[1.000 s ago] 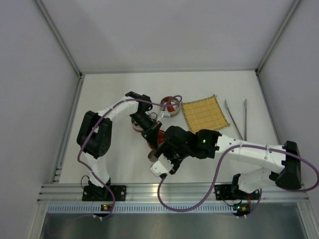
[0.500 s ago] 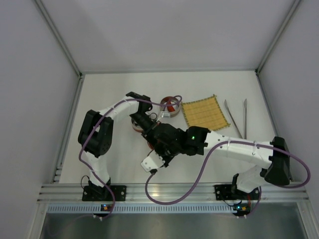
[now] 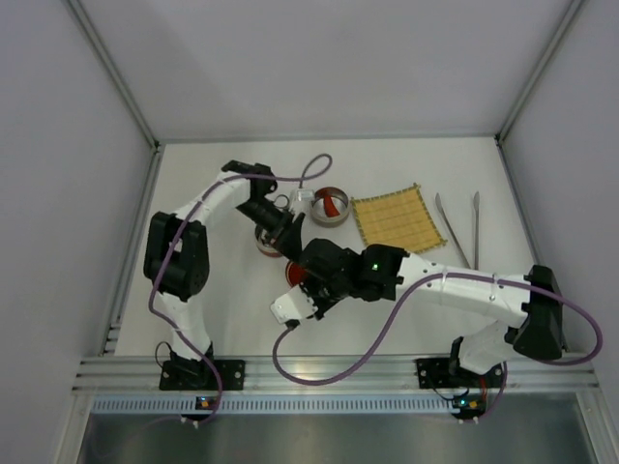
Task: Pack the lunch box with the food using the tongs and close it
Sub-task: Pick up the box lid from the center of the board.
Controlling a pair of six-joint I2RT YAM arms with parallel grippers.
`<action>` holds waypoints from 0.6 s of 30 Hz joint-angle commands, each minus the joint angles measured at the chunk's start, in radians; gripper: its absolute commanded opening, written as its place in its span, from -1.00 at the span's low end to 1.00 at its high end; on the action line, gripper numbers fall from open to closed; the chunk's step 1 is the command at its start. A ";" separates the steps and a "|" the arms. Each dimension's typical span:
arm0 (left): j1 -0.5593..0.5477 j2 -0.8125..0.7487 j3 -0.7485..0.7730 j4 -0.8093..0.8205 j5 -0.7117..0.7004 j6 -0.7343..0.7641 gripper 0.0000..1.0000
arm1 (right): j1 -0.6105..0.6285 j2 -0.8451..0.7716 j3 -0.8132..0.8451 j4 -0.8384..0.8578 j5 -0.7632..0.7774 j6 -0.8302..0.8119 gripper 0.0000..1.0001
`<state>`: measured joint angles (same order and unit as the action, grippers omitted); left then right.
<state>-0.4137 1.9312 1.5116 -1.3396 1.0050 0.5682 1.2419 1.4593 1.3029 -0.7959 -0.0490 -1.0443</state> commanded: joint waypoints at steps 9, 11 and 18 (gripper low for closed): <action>0.674 -0.188 0.257 0.028 0.349 -0.224 0.96 | -0.615 -0.140 0.115 0.269 -0.221 0.833 -1.00; 0.701 -0.248 0.181 0.184 0.293 -0.354 0.96 | -0.714 -0.165 0.064 0.361 -0.227 1.014 -1.00; 0.647 -0.659 -0.280 0.989 -0.038 -1.001 0.96 | -0.857 -0.156 0.004 0.583 -0.205 1.614 -1.00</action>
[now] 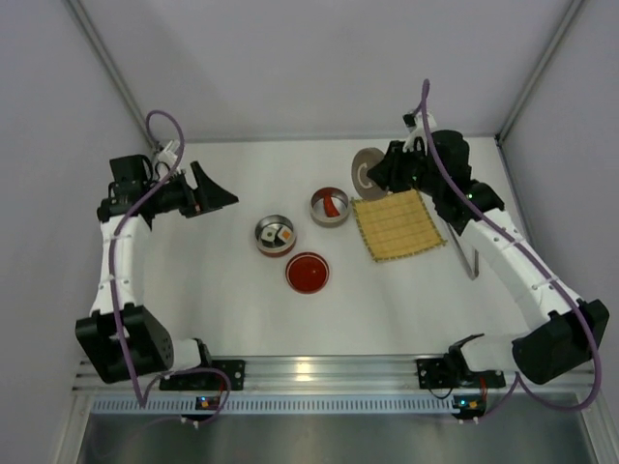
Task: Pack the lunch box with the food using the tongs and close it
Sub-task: Pick up the box lid from the center of the board.
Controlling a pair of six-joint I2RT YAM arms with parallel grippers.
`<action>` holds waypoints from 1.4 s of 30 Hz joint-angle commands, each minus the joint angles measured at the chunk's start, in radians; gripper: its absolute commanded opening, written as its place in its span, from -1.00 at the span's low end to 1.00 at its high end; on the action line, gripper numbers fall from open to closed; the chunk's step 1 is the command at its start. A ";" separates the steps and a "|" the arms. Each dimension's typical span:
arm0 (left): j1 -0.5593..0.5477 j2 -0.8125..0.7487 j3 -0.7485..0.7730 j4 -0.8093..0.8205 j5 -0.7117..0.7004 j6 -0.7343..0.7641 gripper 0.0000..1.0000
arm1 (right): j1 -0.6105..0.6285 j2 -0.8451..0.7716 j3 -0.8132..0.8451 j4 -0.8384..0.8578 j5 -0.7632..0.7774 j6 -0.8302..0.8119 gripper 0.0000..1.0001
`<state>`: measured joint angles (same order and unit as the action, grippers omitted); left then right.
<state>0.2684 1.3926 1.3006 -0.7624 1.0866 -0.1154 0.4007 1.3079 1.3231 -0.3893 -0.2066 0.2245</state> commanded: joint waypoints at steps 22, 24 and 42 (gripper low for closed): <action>-0.552 0.049 -0.123 0.966 -0.235 -0.759 0.54 | 0.001 0.148 -0.096 0.636 -0.386 0.673 -1.00; -0.560 0.055 -0.118 0.969 -0.235 -0.760 0.52 | 0.013 0.139 -0.102 0.638 -0.390 0.659 -1.00; -0.592 0.066 -0.104 0.928 -0.269 -0.734 0.44 | 0.116 0.091 -0.058 0.540 -0.332 0.523 -1.00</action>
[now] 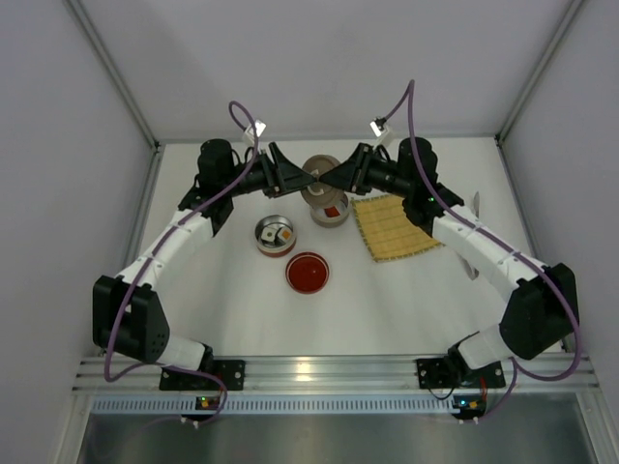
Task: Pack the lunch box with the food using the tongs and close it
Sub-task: Pick up the box lid from the center of the board.
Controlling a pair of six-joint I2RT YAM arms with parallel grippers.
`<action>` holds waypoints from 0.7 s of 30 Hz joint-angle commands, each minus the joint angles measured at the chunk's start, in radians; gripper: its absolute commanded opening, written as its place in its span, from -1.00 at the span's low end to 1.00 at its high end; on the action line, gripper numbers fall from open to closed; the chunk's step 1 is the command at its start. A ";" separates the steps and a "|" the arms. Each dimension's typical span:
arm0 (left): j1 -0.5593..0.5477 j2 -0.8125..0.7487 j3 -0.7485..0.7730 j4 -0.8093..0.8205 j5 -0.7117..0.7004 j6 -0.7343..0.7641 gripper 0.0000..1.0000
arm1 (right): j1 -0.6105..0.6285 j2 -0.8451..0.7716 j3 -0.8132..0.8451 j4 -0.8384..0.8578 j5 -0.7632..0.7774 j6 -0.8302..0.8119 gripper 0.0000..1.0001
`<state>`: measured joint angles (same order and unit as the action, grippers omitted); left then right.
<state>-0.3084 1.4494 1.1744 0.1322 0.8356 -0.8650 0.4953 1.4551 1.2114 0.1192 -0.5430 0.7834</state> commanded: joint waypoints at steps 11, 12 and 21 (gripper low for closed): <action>-0.028 0.008 -0.022 0.219 0.057 -0.121 0.22 | 0.038 -0.036 0.060 0.019 0.023 -0.048 -1.00; -0.028 0.006 -0.027 0.243 0.069 -0.140 0.21 | 0.040 -0.035 0.057 0.014 0.025 -0.053 -1.00; -0.028 -0.038 -0.107 0.571 0.168 -0.365 -0.06 | 0.028 -0.022 0.036 0.043 0.003 -0.013 -1.00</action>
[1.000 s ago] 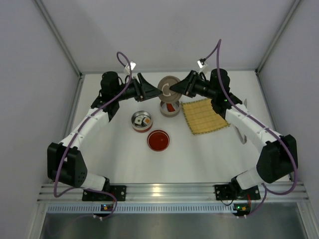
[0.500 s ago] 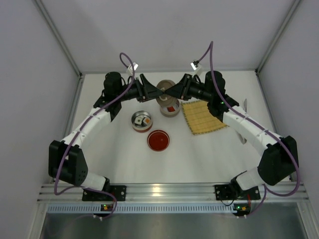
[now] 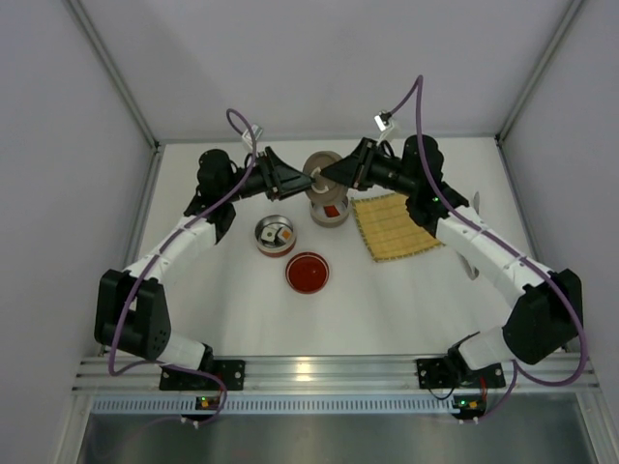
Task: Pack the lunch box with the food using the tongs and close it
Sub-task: Pick up the box lid from the center of the board.
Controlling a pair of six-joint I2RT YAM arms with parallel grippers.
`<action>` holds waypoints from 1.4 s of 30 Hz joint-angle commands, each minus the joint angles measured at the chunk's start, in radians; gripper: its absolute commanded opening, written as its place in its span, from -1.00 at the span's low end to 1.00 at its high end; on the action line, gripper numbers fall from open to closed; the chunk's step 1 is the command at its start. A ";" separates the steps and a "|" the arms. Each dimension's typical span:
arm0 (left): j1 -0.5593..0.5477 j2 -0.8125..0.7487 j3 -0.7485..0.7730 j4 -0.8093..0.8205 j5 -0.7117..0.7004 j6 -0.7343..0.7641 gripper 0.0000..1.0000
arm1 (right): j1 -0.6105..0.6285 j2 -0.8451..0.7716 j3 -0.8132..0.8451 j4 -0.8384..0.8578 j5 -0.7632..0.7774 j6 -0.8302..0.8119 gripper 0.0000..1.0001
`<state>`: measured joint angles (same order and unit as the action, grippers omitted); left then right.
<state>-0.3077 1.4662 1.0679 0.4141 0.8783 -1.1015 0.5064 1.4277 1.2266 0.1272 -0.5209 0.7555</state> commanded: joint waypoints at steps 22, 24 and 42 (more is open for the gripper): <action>-0.019 -0.101 0.021 0.196 0.119 -0.077 -0.38 | -0.019 -0.003 0.002 0.068 -0.059 0.062 -1.00; -0.011 -0.119 0.053 -0.029 0.055 0.053 -0.28 | -0.032 -0.007 0.007 0.054 -0.051 0.056 -1.00; -0.019 -0.141 0.064 -0.328 -0.193 0.129 -0.03 | -0.028 -0.030 0.089 -0.093 0.117 -0.036 -1.00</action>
<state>-0.3206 1.3170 1.1313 0.0872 0.7162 -0.9482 0.4713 1.4330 1.2530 0.0425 -0.4366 0.7399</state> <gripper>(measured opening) 0.491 0.229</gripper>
